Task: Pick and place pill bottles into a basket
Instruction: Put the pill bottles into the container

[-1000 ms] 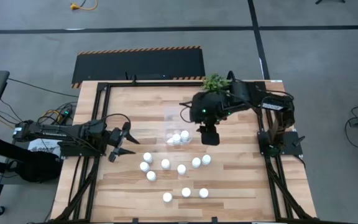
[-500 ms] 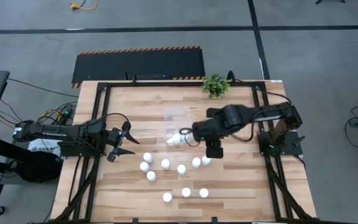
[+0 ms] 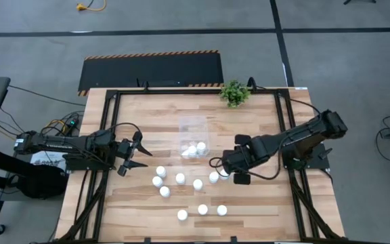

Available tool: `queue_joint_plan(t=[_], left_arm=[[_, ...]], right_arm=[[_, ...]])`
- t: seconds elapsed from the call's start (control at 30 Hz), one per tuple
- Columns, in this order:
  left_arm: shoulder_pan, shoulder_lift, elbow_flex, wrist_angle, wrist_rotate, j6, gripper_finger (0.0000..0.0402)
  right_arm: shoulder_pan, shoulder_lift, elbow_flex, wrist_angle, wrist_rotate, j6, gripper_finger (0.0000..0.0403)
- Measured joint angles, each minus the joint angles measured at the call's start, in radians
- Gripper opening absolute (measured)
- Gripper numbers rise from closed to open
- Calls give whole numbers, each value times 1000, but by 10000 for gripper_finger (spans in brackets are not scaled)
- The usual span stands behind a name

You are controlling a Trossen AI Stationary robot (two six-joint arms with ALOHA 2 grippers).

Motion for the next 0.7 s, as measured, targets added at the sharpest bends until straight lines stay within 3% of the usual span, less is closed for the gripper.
queue_joint_plan(t=[0.4,0.7], left_arm=[[0,0,0,0,-2,0,211],[0,0,0,-1,-2,0,211]], right_arm=[[10,-26,-42,97,-5,151,141],[-72,-26,-37,79,-251,153,152]])
